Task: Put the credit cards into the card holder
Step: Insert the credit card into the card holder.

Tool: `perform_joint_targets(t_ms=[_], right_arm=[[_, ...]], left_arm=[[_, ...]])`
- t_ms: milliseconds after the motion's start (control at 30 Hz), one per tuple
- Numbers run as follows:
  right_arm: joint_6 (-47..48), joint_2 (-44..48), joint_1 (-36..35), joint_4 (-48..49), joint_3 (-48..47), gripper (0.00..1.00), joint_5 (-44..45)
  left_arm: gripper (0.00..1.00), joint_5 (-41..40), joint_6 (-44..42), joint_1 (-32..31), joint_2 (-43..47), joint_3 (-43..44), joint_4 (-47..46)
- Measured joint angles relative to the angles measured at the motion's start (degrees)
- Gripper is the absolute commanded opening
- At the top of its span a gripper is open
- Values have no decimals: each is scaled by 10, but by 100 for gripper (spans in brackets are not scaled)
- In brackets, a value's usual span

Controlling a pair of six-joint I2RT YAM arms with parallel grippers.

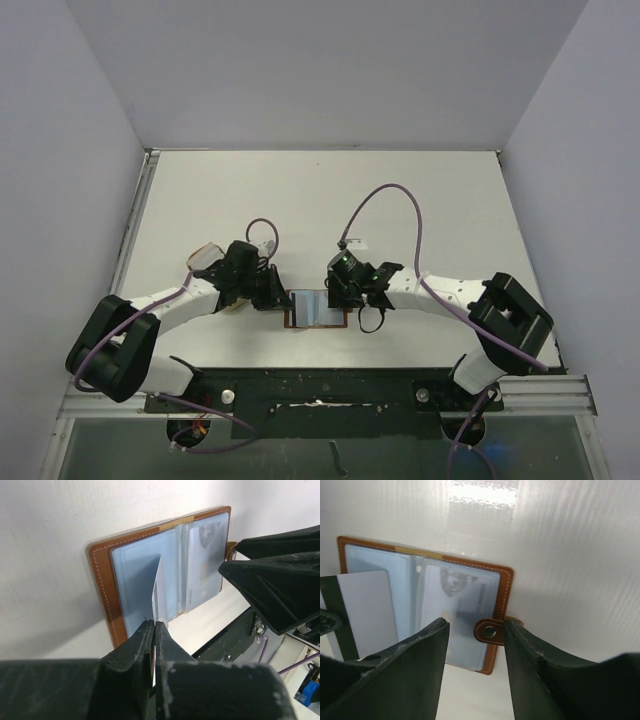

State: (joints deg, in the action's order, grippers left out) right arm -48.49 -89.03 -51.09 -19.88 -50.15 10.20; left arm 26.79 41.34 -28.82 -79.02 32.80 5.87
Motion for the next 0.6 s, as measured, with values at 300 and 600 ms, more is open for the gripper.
perform_joint_targets(t_ms=[300,600], right_arm=[[0,0,0,-55,0,43,43],[-1,4,0,-120,-24,38,94]], left_arm=[[0,-26,-5,-4,0,0,13],[0,-41,-6,-9,0,0,19]])
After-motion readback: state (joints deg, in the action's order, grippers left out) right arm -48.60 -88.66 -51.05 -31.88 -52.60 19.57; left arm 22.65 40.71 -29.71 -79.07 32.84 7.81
